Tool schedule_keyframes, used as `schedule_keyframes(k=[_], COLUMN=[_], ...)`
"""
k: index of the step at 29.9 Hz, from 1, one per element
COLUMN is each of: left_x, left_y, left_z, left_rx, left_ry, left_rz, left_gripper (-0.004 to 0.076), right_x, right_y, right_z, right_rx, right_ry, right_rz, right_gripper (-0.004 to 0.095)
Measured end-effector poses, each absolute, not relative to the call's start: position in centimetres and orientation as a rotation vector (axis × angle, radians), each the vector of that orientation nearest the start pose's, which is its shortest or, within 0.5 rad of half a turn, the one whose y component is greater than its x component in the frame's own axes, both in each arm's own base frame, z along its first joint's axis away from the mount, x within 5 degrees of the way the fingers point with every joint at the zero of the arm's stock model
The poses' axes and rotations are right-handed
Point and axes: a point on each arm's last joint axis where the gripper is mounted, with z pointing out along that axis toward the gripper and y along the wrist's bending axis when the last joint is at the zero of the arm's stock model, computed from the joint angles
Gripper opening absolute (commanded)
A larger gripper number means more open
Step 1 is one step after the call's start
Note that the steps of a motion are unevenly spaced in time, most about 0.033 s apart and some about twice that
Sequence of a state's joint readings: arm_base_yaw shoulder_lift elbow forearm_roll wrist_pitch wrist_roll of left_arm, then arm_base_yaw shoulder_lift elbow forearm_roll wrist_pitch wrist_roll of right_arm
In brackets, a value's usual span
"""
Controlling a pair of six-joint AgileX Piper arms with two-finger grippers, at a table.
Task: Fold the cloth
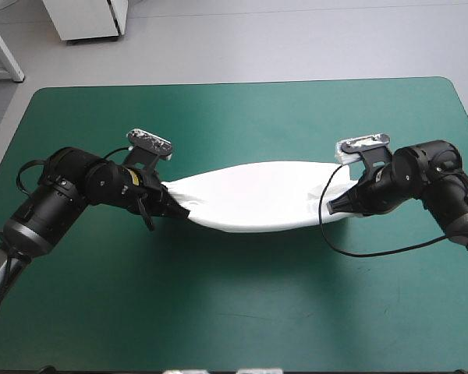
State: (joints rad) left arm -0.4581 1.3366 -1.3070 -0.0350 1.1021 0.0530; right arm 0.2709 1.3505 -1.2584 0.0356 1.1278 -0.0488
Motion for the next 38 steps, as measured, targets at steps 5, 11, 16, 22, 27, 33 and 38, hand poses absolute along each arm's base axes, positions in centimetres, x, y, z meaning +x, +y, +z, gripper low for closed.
schedule_keyframes(k=[5, 11, 16, 22, 27, 33, 38], left_x=[24.9, 27.2, 29.0, 31.5, 33.5, 35.0, 35.8], left_y=[-12.1, -12.7, -13.2, -12.6, -11.4, -11.6, -11.9], left_z=[36.8, 34.7, 33.2, 31.5, 29.9, 27.2, 25.5], left_rx=[0.639, 0.623, 0.601, 0.536, 0.479, 0.485, 0.498], left_ry=[2.510, 2.533, 2.516, 2.506, 2.514, 2.563, 2.588], left_rz=[-0.127, -0.052, -0.015, 0.004, 0.022, 0.037, 0.042], left_gripper=[-0.0010, -0.0010, -0.0010, -0.0010, -0.0010, -0.0009, 0.0086], right_x=[26.6, 29.2, 31.9, 35.3, 37.9, 39.7, 40.1], right_y=[7.4, 7.7, 8.4, 9.3, 10.0, 10.5, 10.8], right_z=[36.0, 35.5, 34.2, 32.5, 30.4, 27.4, 25.9], right_rx=[-0.382, -0.360, -0.339, -0.343, -0.339, -0.352, -0.381], right_ry=[2.564, 2.502, 2.483, 2.463, 2.483, 2.537, 2.571], right_rz=[0.090, 0.048, 0.045, 0.035, 0.037, 0.030, 0.044], right_gripper=[-0.0017, -0.0017, -0.0017, -0.0017, -0.0017, 0.0017, 0.0271])
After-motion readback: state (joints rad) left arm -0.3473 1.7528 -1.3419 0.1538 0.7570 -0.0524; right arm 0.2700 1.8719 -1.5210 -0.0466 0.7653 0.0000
